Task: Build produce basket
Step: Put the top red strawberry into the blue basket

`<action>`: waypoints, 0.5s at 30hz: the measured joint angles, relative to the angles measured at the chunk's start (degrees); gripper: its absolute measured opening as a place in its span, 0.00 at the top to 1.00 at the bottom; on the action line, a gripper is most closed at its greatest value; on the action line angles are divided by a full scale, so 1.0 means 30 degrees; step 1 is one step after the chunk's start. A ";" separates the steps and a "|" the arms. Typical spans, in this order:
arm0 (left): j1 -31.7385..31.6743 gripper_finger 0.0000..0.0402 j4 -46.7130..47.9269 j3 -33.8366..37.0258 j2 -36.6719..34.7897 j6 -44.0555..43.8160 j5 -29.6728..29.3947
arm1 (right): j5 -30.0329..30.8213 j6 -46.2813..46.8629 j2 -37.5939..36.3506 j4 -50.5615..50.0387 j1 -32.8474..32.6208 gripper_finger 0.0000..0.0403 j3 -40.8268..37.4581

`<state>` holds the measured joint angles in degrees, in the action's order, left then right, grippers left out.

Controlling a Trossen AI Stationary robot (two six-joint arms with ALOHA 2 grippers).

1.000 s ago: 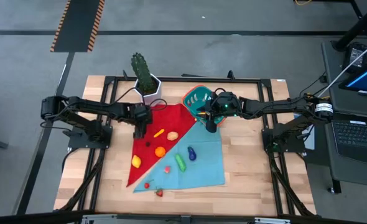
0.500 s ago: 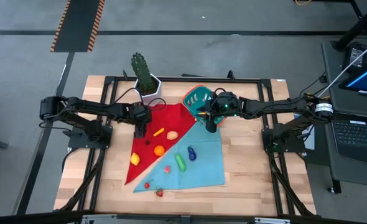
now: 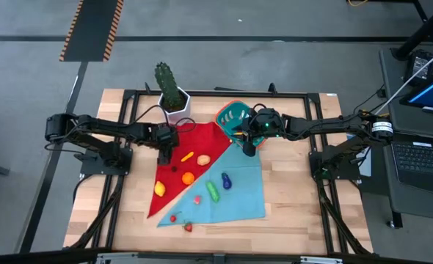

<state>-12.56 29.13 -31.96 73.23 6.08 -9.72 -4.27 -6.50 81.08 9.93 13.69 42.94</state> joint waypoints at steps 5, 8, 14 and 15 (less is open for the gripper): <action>0.0000 0.57 0.1228 -0.1173 -0.0007 0.0127 -0.0449 | 0.0003 0.0000 0.0001 0.0000 -0.0001 0.68 -0.0007; 0.0000 0.57 0.1975 -0.1982 -0.0010 0.0150 -0.0519 | 0.0002 0.0000 0.0003 0.0000 0.0000 0.68 -0.0007; 0.0000 0.57 0.2592 -0.3118 -0.0721 0.0164 -0.0291 | -0.0018 0.0000 0.0005 -0.0100 -0.0002 0.68 0.0001; 0.0000 0.57 0.2621 -0.3120 -0.1114 0.0148 -0.0184 | -0.0094 0.0000 0.0001 -0.0127 0.0000 0.68 -0.0001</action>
<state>-12.56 36.99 -41.32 69.89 6.52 -10.27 -4.55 -6.50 81.08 9.55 13.69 42.93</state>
